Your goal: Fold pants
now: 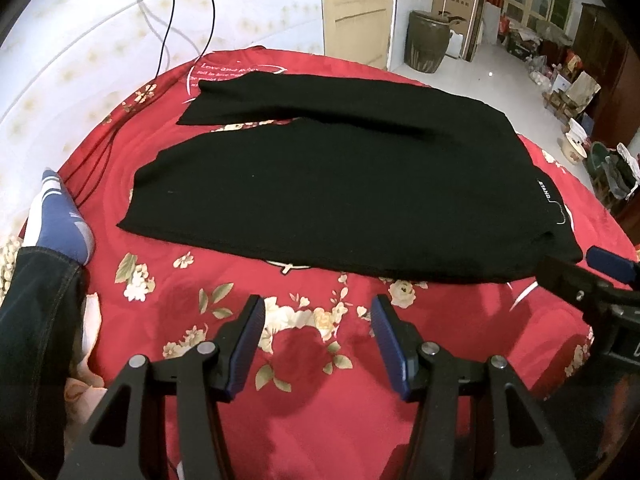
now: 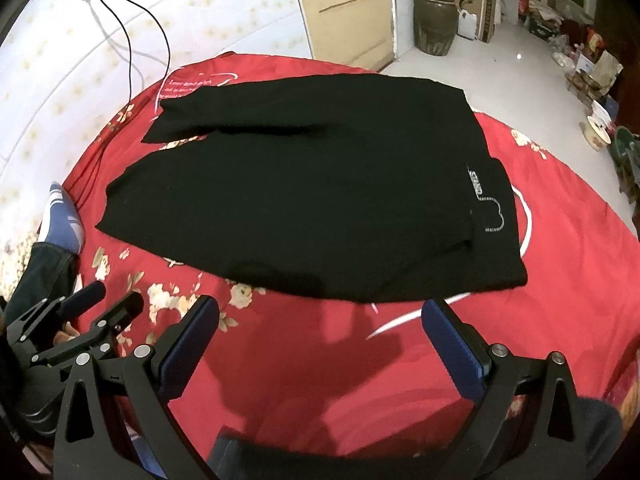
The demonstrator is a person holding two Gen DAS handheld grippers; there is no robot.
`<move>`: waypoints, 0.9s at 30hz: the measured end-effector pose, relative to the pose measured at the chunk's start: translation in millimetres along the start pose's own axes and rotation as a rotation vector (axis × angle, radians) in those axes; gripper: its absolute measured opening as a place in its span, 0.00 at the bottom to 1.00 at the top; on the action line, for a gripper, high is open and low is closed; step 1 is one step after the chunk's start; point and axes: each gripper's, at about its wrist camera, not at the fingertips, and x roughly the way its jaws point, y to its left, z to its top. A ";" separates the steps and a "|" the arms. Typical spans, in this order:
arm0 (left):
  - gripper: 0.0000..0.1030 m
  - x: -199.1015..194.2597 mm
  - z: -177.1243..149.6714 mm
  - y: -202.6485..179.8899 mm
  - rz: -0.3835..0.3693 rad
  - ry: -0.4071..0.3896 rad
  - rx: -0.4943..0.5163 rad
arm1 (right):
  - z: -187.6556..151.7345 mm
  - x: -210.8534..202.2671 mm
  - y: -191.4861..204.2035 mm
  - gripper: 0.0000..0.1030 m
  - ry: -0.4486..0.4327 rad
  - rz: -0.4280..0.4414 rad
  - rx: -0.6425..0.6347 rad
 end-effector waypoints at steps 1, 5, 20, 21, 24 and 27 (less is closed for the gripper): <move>0.56 2.0 2.0 -0.9 -0.002 0.002 0.000 | 1.6 0.4 -1.4 0.98 -0.001 -0.001 -0.002; 0.56 7.8 10.1 -4.7 -0.002 0.002 0.007 | 10.9 3.8 -6.2 0.98 -0.007 -0.002 -0.011; 0.56 39.2 64.8 -18.5 -0.038 -0.022 0.041 | 58.7 26.5 -27.5 0.98 -0.012 0.003 -0.037; 0.56 43.4 71.0 -19.0 -0.040 -0.023 0.046 | 62.9 28.8 -29.1 0.98 -0.014 0.002 -0.041; 0.56 56.5 93.6 -16.8 -0.050 -0.039 0.053 | 80.5 38.3 -36.4 0.98 -0.017 -0.009 -0.049; 0.56 70.3 120.6 -12.6 -0.057 -0.057 0.066 | 105.2 49.9 -48.4 0.98 -0.020 -0.014 -0.048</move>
